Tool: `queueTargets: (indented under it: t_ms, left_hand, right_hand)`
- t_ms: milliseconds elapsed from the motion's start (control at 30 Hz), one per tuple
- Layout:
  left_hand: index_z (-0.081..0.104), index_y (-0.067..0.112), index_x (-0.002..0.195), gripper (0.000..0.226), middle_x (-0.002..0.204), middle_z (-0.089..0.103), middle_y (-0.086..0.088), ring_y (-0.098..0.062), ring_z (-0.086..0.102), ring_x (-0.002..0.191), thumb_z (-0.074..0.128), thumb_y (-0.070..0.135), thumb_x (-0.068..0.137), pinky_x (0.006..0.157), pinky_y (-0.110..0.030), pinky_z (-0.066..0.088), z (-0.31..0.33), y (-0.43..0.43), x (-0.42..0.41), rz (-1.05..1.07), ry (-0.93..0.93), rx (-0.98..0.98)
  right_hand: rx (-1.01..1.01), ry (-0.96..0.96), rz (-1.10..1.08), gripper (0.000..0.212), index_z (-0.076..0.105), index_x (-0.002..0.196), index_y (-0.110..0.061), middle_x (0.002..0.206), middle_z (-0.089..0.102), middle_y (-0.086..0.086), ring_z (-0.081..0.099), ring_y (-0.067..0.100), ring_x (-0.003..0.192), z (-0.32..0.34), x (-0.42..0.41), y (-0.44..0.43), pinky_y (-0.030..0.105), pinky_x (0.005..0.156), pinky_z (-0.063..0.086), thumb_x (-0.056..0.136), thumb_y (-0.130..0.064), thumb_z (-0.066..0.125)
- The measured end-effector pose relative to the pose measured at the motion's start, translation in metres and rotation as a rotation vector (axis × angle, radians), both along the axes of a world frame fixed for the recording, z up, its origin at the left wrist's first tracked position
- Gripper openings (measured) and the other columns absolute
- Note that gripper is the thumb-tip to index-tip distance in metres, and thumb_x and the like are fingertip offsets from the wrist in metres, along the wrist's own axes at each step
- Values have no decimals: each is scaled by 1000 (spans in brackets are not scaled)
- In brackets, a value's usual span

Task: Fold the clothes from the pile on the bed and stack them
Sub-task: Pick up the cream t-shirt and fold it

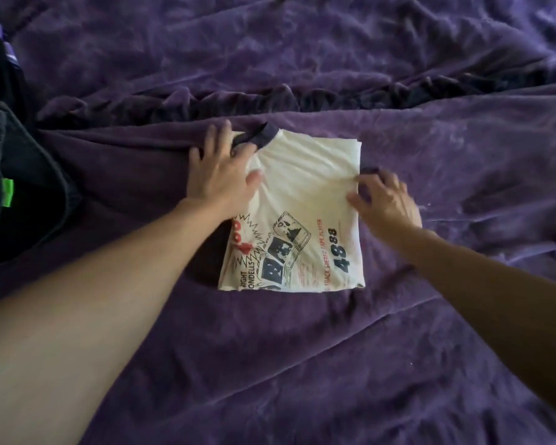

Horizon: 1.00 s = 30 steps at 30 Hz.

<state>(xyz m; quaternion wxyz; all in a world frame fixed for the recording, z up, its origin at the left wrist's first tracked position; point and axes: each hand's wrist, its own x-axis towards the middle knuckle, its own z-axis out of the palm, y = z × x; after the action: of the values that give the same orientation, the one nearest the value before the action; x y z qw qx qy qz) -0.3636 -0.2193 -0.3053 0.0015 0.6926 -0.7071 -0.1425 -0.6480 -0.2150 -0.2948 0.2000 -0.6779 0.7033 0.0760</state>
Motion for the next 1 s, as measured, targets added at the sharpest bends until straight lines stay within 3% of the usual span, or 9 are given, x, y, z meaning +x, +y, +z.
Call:
queueTargets:
  t_ms: [100,167,233,333,467,600,700,833,1000]
  left_hand:
    - [48,14,122,49,148,34,-16,-37,36,130,46,47,86,96,-52,33,1,-27,-1,49,-19,-242]
    - [32,20,142,66,151,31,-15,-34,29,137,42,58,88,103,-53,27,0,-42,-6,-70,-24,-74]
    - [27,23,145,74,145,36,-14,-33,30,136,44,64,87,105,-51,26,1,-50,-12,-170,-66,146]
    - [44,13,127,54,130,48,-15,-34,43,123,57,47,88,96,-46,37,16,-49,-17,-233,-93,148]
    - [53,13,97,16,114,60,-13,-35,58,108,59,22,86,80,-40,44,51,-30,-19,-247,-21,105]
    - [57,9,98,21,108,54,-10,-36,57,100,64,21,82,75,-39,41,91,5,-30,-245,97,97]
    - [55,14,109,30,103,58,-12,-35,58,96,63,23,82,76,-38,42,133,35,-50,-250,106,32]
    - [52,16,103,21,97,63,-11,-32,55,95,59,15,83,80,-38,34,192,80,-91,-383,104,-104]
    - [48,16,106,21,107,64,-4,-30,60,98,52,10,86,71,-37,40,259,135,-160,-456,137,-94]
  right_hand:
    - [-150,-54,-57,72,29,145,-26,153,27,6,32,31,136,4,5,-32,51,99,38,86,-52,60]
    - [-163,-35,122,83,19,149,-27,158,19,6,26,30,141,7,22,-53,54,103,34,83,-52,64]
    - [-26,-7,249,89,14,150,-27,153,31,9,37,32,135,9,40,-69,50,100,38,82,-50,67]
    - [95,116,281,68,32,141,-22,128,57,13,56,36,113,15,54,-69,42,88,44,85,-41,66]
    - [-120,61,294,29,56,115,-18,107,65,13,61,37,96,42,48,-28,38,74,42,89,-31,57]
    - [-320,-45,362,12,60,92,-8,85,62,12,61,41,67,92,26,28,36,57,37,82,-15,62]
    - [-415,-61,360,14,63,80,-5,71,58,12,56,40,50,135,3,69,38,46,45,70,-5,73]
    - [-468,-55,309,25,69,93,-13,79,65,7,61,37,56,195,-37,122,36,46,47,70,-10,76]
    - [-529,-7,269,29,66,80,-11,68,58,7,60,32,51,267,-108,188,33,43,44,59,-9,85]
